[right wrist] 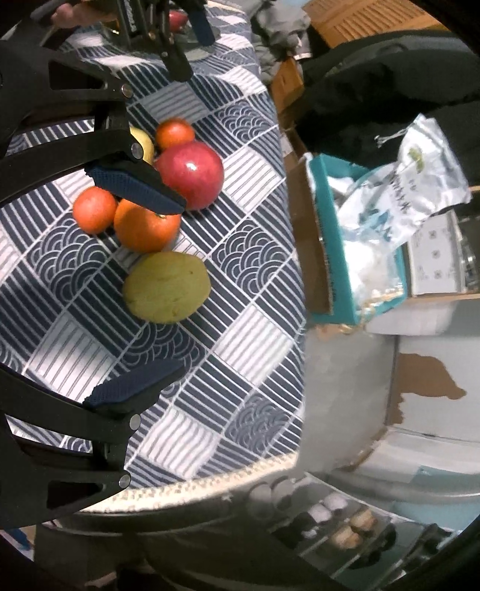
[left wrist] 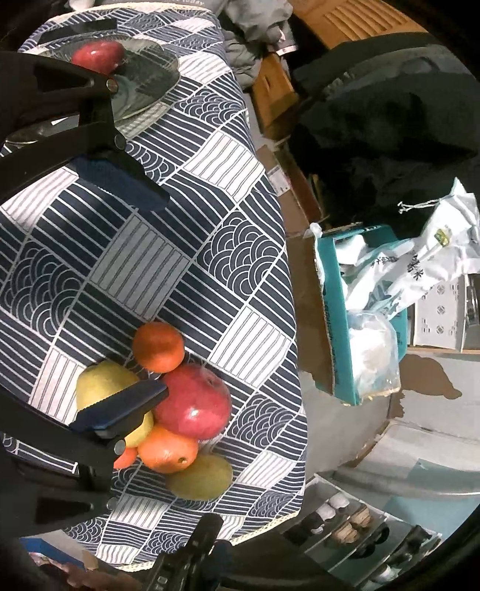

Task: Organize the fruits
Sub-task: 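Grasp the yellow pear with the right gripper while the left gripper approaches an orange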

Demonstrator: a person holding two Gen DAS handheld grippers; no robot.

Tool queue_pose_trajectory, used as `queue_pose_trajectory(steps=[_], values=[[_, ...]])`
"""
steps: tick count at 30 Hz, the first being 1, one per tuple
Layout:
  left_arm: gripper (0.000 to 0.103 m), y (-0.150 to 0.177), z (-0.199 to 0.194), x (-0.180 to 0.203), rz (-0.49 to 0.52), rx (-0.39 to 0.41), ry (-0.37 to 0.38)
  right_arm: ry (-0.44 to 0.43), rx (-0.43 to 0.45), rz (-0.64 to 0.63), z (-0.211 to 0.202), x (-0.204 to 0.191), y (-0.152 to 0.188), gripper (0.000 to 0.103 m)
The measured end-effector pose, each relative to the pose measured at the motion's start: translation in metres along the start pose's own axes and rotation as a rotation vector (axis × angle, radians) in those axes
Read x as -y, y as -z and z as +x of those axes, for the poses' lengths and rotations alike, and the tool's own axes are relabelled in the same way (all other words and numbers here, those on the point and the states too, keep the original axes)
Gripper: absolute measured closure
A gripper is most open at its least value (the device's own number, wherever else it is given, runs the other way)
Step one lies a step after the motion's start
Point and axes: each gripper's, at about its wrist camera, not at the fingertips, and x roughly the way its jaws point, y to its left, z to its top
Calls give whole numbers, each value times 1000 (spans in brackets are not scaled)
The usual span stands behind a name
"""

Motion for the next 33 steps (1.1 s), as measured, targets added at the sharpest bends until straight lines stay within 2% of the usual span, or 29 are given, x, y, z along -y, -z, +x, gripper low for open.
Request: queue_pose_trajectory(steps=[8,14,21,29,33], values=[[9,-1,24,-6,-5,-23,-4,4,-91,30,46,4,-3,22],[9,-1,36,-9,-10,-42,27,8,-155,41,74,6,2,22],[9,5,48,-4,16,-70,55,5,-197,86,88,14,4,22],[9,9,64,5,45,-102,79,-54,-215,161,94,25,7,23],[9,9,71,11,56,-117,93,-83,-219,167,93,25,7,34]])
